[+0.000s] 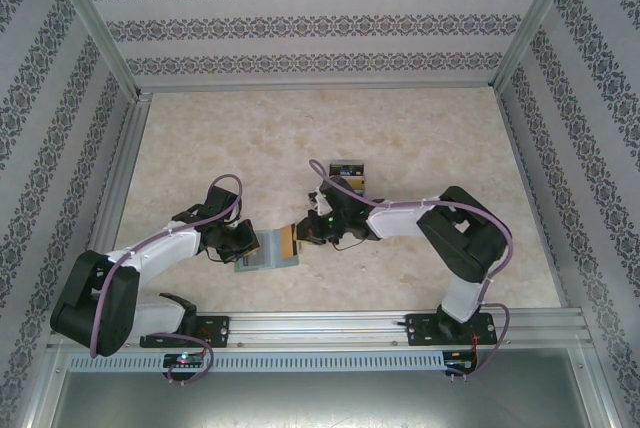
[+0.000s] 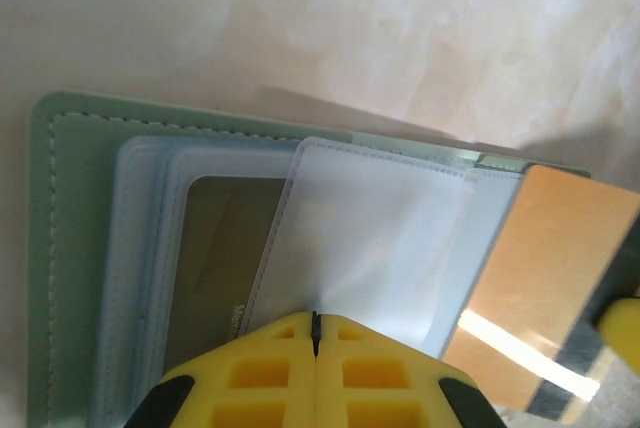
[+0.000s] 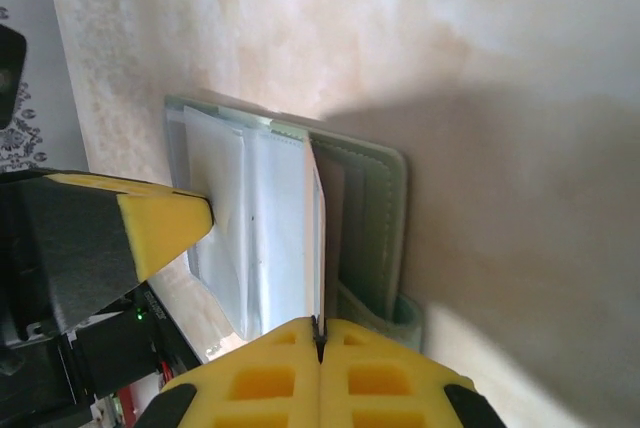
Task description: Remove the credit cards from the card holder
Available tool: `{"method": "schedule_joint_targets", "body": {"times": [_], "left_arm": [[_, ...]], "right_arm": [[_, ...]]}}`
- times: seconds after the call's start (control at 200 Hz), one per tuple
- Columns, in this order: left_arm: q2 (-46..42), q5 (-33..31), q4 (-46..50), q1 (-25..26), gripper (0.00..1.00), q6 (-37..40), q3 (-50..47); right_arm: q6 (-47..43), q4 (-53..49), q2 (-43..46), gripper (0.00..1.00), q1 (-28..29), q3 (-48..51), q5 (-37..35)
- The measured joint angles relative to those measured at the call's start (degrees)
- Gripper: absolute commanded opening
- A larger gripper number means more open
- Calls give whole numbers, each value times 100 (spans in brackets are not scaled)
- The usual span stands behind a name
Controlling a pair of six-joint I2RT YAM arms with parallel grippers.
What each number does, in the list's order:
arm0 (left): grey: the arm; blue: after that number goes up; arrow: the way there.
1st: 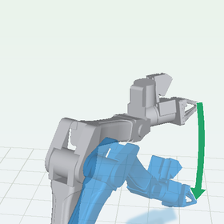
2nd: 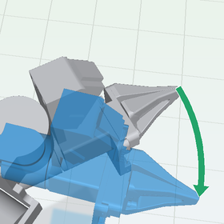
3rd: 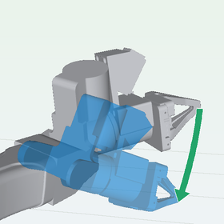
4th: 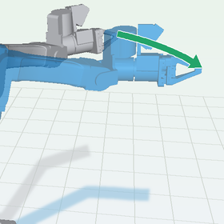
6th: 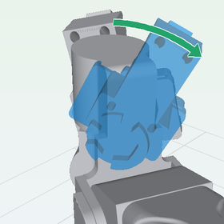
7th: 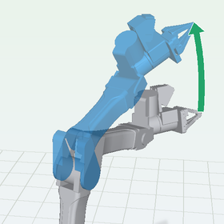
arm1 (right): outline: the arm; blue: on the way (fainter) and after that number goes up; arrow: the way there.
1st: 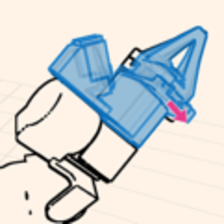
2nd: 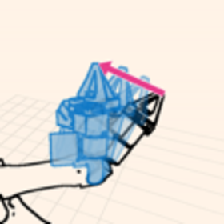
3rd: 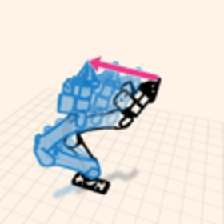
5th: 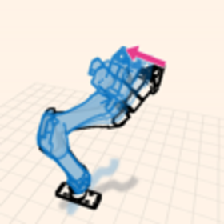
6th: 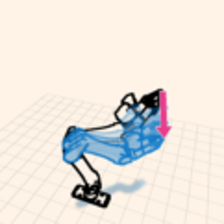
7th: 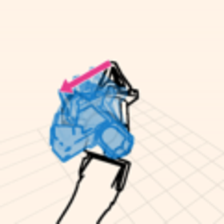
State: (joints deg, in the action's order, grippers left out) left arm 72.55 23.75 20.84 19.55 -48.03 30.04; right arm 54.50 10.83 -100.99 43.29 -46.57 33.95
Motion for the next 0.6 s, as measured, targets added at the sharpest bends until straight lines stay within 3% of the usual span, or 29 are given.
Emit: {"method": "schedule_joint_targets", "body": {"times": [0.14, 0.18, 0.25, 0.46, 0.599], "left_arm": [[-181, -46, 160, -4, 0, 7, 68], [-262, -48, 216, -4, 5, 9, 125], [-404, -44, 256, -7, 27, 28, 269], [-680, -2, 278, -15, 60, 116, 833], [-883, -4, 297, -15, 89, 170, 1064]], "right_arm": [[-267, -579, 584, 0, -247, 42, -55], [-417, -876, 767, 0, -304, -26, -107], [-798, -1506, 1043, 0, -380, -297, -254], [-2402, -3528, 1412, 1, -728, -1810, -909], [-3751, -4841, 1414, 1, -942, -2852, -1696]]}}
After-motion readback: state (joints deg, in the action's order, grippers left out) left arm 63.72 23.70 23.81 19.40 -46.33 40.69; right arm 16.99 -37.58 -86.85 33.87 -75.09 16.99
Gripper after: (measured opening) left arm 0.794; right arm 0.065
